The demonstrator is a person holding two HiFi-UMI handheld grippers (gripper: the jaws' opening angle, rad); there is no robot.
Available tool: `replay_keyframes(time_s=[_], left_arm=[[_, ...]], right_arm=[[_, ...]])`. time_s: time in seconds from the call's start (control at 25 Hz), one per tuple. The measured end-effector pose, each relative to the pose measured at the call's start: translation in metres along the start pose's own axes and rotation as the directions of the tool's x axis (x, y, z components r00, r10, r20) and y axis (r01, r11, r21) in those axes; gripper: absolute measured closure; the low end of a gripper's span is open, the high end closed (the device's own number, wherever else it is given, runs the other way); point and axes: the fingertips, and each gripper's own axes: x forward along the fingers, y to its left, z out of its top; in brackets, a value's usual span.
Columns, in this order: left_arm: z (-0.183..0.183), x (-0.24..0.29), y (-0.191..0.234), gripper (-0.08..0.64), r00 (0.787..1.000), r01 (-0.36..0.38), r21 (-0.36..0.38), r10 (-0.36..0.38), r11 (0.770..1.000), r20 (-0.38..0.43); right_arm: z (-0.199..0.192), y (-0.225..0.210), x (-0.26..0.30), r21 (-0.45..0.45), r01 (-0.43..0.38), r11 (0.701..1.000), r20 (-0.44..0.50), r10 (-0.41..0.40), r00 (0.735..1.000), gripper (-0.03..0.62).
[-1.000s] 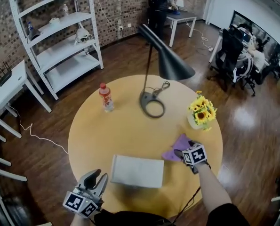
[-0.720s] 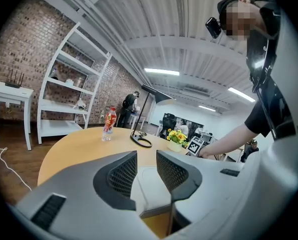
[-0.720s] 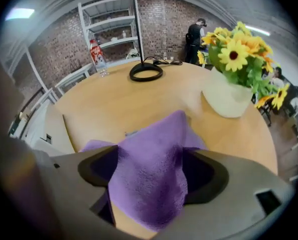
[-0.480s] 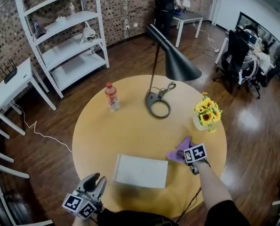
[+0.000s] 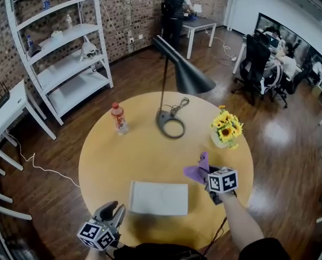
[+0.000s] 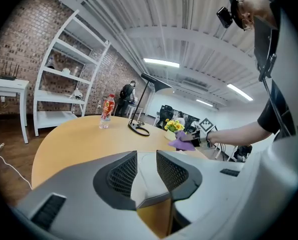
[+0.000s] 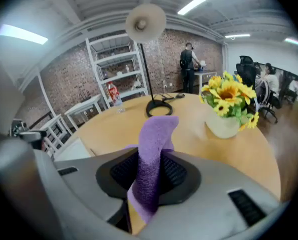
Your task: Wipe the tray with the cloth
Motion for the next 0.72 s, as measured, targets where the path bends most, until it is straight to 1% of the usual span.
replay_keyframes(time_s=[0.08, 0.16, 0.24, 0.28, 0.32, 0.4, 0.52, 0.64, 0.72], left_arm=[[-0.008, 0.005, 0.006, 0.448, 1.0, 0.01, -0.002, -0.01, 1.0, -0.017], [-0.014, 0.008, 0.01, 0.448, 0.999, 0.027, -0.01, -0.028, 1.0, -0.034], [-0.019, 0.014, 0.014, 0.448, 0.997, 0.05, -0.017, -0.051, 0.999, -0.055], [-0.023, 0.017, 0.015, 0.448, 0.995, 0.064, -0.02, -0.065, 0.998, -0.069], [-0.026, 0.021, 0.016, 0.448, 0.993, 0.078, -0.024, -0.08, 0.997, -0.084], [-0.031, 0.026, 0.016, 0.448, 0.988, 0.108, -0.033, -0.111, 0.994, -0.103], [-0.036, 0.026, 0.012, 0.448, 0.983, 0.139, -0.031, -0.142, 0.99, -0.113], [-0.041, 0.022, 0.011, 0.448, 0.981, 0.161, -0.028, -0.163, 0.987, -0.109], [-0.043, 0.018, 0.013, 0.448, 0.98, 0.164, -0.035, -0.167, 0.986, -0.105]], right_arm=[[0.025, 0.031, -0.017, 0.019, -0.05, 0.999, 0.088, 0.048, 0.995, 0.488], [0.044, 0.08, -0.025, 0.037, -0.133, 0.99, 0.137, 0.126, 0.982, 0.488], [0.051, 0.137, -0.023, 0.044, -0.217, 0.975, 0.137, 0.209, 0.968, 0.488], [0.05, 0.166, -0.017, 0.043, -0.247, 0.968, 0.121, 0.24, 0.963, 0.488], [0.047, 0.192, -0.008, 0.036, -0.26, 0.965, 0.097, 0.256, 0.962, 0.488], [0.032, 0.232, 0.018, -0.002, -0.234, 0.972, 0.028, 0.234, 0.972, 0.488], [0.012, 0.27, 0.054, -0.072, -0.163, 0.984, -0.057, 0.159, 0.986, 0.488], [0.011, 0.282, 0.077, -0.134, -0.075, 0.988, -0.062, 0.067, 0.996, 0.488], [0.002, 0.279, 0.086, -0.189, -0.028, 0.982, -0.085, 0.012, 0.996, 0.488]])
